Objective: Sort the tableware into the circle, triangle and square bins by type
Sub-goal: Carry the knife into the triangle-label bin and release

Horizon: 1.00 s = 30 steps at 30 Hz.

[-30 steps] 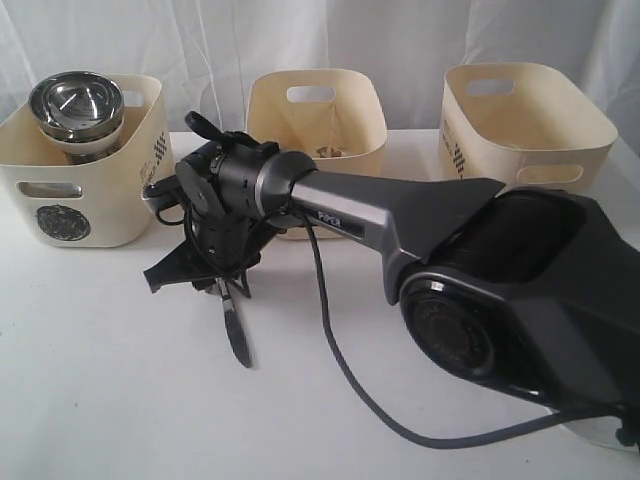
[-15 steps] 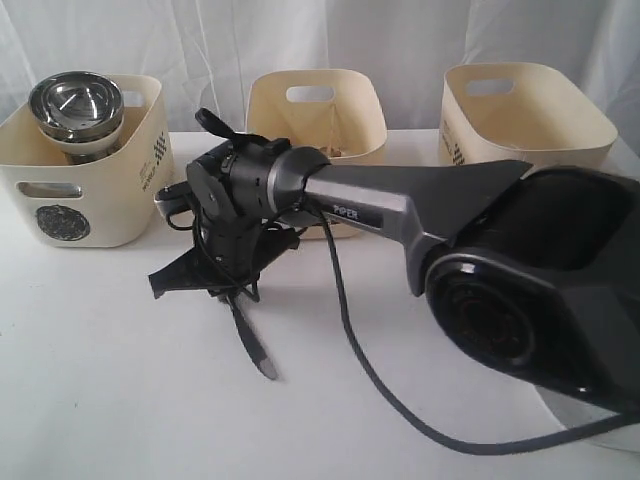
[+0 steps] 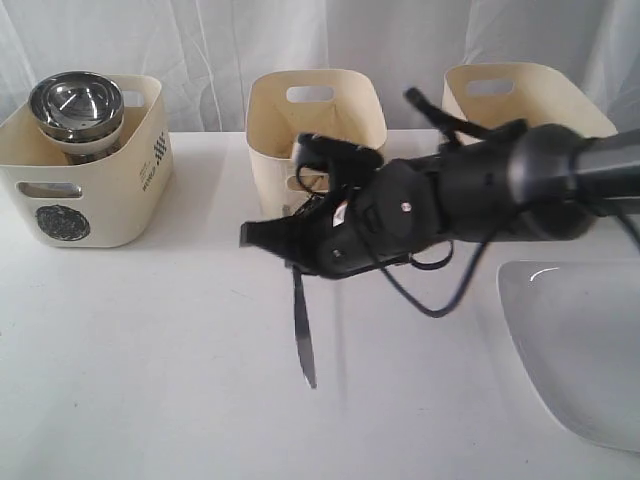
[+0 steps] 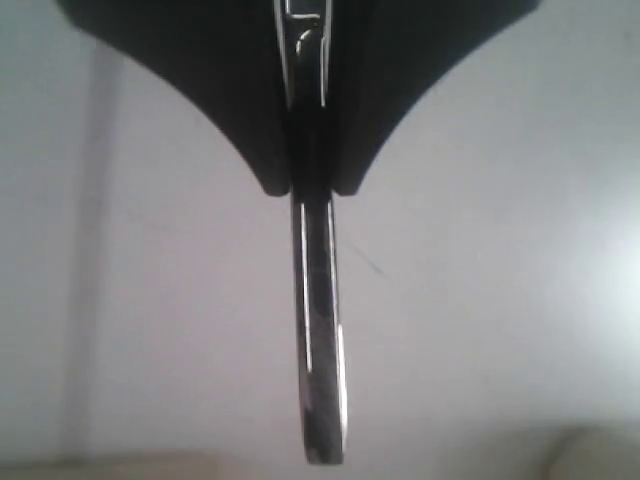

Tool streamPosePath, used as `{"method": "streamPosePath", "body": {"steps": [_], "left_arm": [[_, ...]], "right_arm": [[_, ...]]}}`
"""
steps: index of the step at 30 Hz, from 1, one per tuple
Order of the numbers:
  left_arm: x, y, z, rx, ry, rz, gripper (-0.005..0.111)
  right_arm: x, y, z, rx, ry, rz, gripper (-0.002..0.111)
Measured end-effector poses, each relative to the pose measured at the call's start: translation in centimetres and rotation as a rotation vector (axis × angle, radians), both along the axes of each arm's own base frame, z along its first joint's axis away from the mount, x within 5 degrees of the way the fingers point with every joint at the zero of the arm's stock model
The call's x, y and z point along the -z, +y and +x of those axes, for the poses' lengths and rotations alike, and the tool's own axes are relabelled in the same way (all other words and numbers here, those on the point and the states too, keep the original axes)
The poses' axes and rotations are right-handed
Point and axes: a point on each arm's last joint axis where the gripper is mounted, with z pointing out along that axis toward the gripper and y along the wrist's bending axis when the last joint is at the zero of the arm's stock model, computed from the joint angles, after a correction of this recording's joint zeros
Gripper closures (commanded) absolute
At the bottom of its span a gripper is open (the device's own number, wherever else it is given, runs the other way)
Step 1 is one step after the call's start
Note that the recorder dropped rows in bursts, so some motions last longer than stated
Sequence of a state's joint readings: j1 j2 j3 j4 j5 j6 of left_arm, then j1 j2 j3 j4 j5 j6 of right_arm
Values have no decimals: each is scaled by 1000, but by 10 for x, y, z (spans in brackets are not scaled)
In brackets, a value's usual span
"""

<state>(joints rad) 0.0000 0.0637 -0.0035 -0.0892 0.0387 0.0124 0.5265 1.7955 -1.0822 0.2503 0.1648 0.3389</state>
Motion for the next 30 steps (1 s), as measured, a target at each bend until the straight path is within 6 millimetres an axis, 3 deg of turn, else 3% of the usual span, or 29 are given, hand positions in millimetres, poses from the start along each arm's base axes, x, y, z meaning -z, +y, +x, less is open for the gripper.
{"method": "streamPosePath", "body": {"steps": [6,10,15,21,28,30], "left_arm": [[0,0,0,0,0,0,107],[0,0,0,0,0,0,107],[0,0,0,0,0,0,107],[0,0,0,0,0,0,107],[0,0,0,0,0,0,107],[0,0,0,0,0,0,107]], "right_arm": [[-78,-55,4,335,-341,355,108],[-92,-77,20,426,-403,403,108],[-91,-85,61,482,-439,415,108],[-76,-77,121,500,-465,427,108],[-52,-72,168,468,-479,357,108],[-44,-70,179,434,-471,304,103]]}}
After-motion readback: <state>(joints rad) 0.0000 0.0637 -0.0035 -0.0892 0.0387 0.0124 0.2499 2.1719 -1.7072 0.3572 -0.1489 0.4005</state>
